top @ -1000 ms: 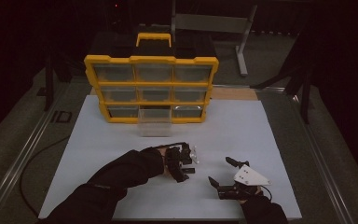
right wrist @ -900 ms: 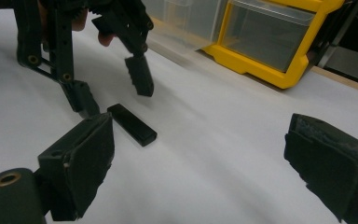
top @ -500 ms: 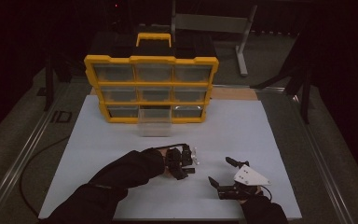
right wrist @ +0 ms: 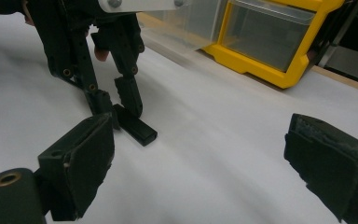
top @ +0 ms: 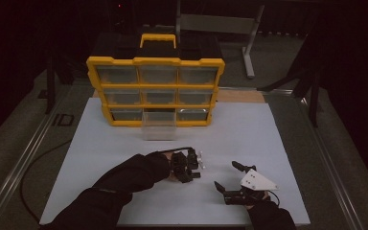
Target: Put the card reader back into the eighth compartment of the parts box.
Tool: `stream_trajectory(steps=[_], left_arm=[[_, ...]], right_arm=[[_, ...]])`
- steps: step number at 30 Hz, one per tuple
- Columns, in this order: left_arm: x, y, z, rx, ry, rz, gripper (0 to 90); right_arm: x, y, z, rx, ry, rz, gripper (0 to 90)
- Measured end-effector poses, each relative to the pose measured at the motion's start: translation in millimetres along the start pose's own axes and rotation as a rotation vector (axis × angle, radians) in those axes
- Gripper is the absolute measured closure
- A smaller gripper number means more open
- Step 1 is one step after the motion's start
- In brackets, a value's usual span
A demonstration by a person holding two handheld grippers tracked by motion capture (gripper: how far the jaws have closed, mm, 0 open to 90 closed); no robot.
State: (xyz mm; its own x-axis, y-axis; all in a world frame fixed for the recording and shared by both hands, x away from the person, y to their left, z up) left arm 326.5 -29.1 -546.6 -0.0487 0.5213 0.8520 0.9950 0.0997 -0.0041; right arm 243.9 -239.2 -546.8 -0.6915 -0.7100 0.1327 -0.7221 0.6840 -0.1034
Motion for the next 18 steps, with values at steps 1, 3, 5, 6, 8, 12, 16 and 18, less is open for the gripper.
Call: stream_trajectory(steps=[1, 3, 5, 6, 8, 12, 16, 18], left_arm=[[-0.1, 0.3, 0.0, 0.001, 0.000, 0.002, 68.0], [-0.1, 1.3, 0.1, 0.010, 0.003, 0.012, 68.3], [-0.1, 0.2, -0.6, 0.000, 0.007, 0.016, 73.5], [-0.2, -0.9, -1.0, -0.004, 0.009, 0.013, 74.2], [-0.5, -1.1, -2.3, -0.014, 0.016, 0.011, 74.7], [1.3, -1.2, -2.5, -0.025, 0.026, 0.012, 74.9], [6.5, -0.1, -2.6, -0.019, 0.015, 0.015, 74.9], [9.8, 0.4, -2.8, -0.026, 0.017, 0.017, 74.9]], right_arm=[[0.0, 0.0, -0.1, 0.002, 0.000, 0.000, 8.6], [0.0, 0.2, -0.1, 0.001, 0.002, 0.000, 8.6], [0.0, 0.2, 0.0, 0.000, 0.002, 0.000, 8.6], [0.0, 0.2, 0.1, -0.002, 0.001, 0.000, 8.6], [-0.1, 0.2, 0.1, -0.001, 0.002, 0.000, 8.6], [0.1, -0.1, -0.2, 0.003, -0.001, 0.001, 8.6], [0.0, 0.2, 0.0, -0.001, 0.002, 0.000, 8.6], [-0.1, 0.3, -0.1, 0.001, 0.002, 0.000, 8.6]])
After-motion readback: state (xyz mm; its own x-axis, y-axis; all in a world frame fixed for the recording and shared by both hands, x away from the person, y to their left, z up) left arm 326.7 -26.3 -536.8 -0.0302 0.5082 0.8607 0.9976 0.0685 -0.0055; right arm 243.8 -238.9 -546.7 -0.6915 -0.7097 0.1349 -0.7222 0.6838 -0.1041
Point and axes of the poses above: each handheld gripper's, and its own axes: x roughly backward along the jaws, z roughly out of its underside, y roughly to its left, the point moved 2 cm from there along -x, roughly forward along the jaws, and after that the axes turned 14 degrees about -y, right-handed, at the moved point
